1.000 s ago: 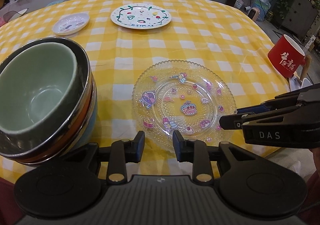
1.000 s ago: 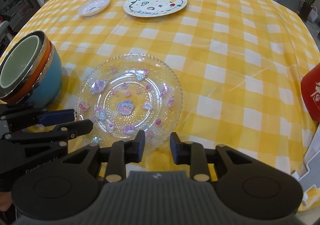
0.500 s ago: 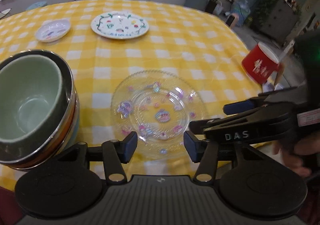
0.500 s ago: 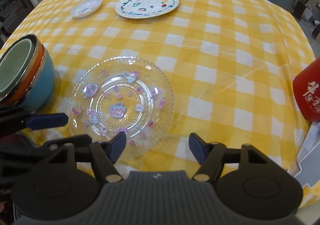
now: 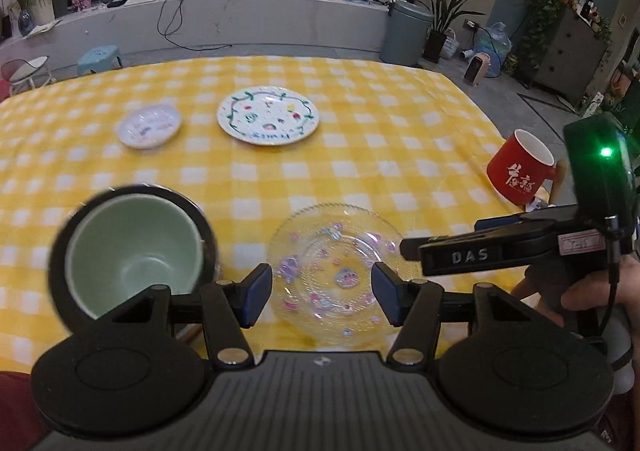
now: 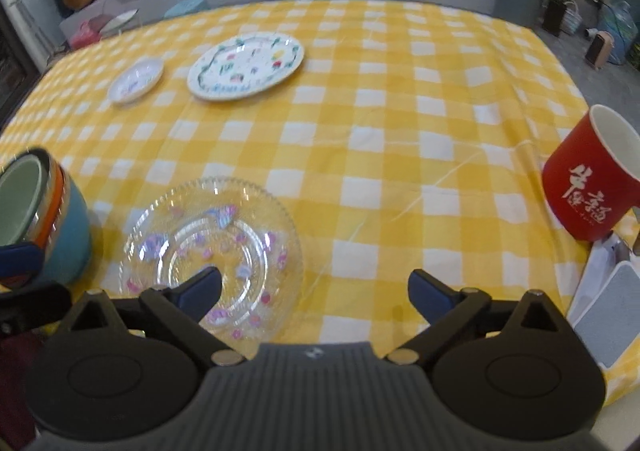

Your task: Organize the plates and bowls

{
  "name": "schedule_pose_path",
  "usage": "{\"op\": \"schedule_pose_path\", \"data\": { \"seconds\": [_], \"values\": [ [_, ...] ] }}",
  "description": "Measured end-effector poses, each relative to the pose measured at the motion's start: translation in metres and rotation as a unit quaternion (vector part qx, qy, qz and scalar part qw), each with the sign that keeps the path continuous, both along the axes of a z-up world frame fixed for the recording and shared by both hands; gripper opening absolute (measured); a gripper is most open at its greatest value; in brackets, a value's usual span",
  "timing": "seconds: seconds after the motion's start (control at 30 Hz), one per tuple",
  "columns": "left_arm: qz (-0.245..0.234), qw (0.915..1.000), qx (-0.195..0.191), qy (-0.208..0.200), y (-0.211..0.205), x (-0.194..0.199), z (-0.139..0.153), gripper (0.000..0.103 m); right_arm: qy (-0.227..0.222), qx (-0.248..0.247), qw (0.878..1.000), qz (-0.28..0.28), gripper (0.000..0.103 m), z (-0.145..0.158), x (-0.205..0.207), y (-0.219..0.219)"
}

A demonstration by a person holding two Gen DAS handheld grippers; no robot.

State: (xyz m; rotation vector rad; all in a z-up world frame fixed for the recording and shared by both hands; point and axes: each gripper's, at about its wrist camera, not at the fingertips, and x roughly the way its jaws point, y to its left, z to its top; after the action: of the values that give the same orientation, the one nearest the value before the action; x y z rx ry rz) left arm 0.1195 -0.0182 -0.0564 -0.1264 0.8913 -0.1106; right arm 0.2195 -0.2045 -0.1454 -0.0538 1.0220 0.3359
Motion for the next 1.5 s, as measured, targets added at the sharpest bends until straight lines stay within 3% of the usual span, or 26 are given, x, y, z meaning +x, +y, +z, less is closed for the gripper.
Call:
{"op": "schedule_pose_path", "data": {
  "seconds": [0.4,0.53,0.73,0.83,1.1,1.2,1.3,1.37,1.4,1.5],
  "values": [
    [0.077,0.9960,0.016,-0.042,0.060,0.008,0.054,0.067,-0.037,0.078,0.996,-0.025,0.096,0.053,-0.007,0.005],
    [0.111,0.9921,-0.026,-0.051,0.098,0.009,0.062,0.067,-0.040,0.107,0.993,-0.012,0.096,0.062,-0.006,0.011],
    [0.164,0.9828,-0.046,-0.072,0.149,0.017,0.065,0.065,-0.038,0.173,0.984,0.023,0.096,0.074,0.000,0.026],
    [0.140,0.9825,-0.066,-0.103,0.167,0.027,0.066,0.066,-0.029,0.201,0.979,0.018,0.093,0.076,0.012,0.035],
    [0.157,0.9756,-0.115,-0.101,0.202,0.069,0.037,0.065,0.011,0.253,0.967,0.004,0.084,0.054,0.057,0.059],
    [0.156,0.9687,-0.172,-0.087,0.216,0.082,0.016,0.065,0.017,0.257,0.966,-0.003,0.079,0.041,0.074,0.065],
    [0.110,0.9662,-0.227,-0.053,0.223,0.106,-0.006,0.065,0.020,0.262,0.965,-0.014,0.078,0.027,0.092,0.062],
    [0.088,0.9686,-0.232,-0.021,0.220,0.125,-0.018,0.061,0.021,0.263,0.964,-0.031,0.074,0.017,0.104,0.053],
    [0.080,0.9714,-0.223,-0.009,0.217,0.134,-0.023,0.048,0.018,0.260,0.965,-0.041,0.073,0.012,0.110,0.049],
    [0.027,0.9774,-0.209,0.007,0.206,0.158,-0.034,0.046,0.009,0.247,0.968,-0.040,0.070,-0.004,0.127,0.038]
  ]
}}
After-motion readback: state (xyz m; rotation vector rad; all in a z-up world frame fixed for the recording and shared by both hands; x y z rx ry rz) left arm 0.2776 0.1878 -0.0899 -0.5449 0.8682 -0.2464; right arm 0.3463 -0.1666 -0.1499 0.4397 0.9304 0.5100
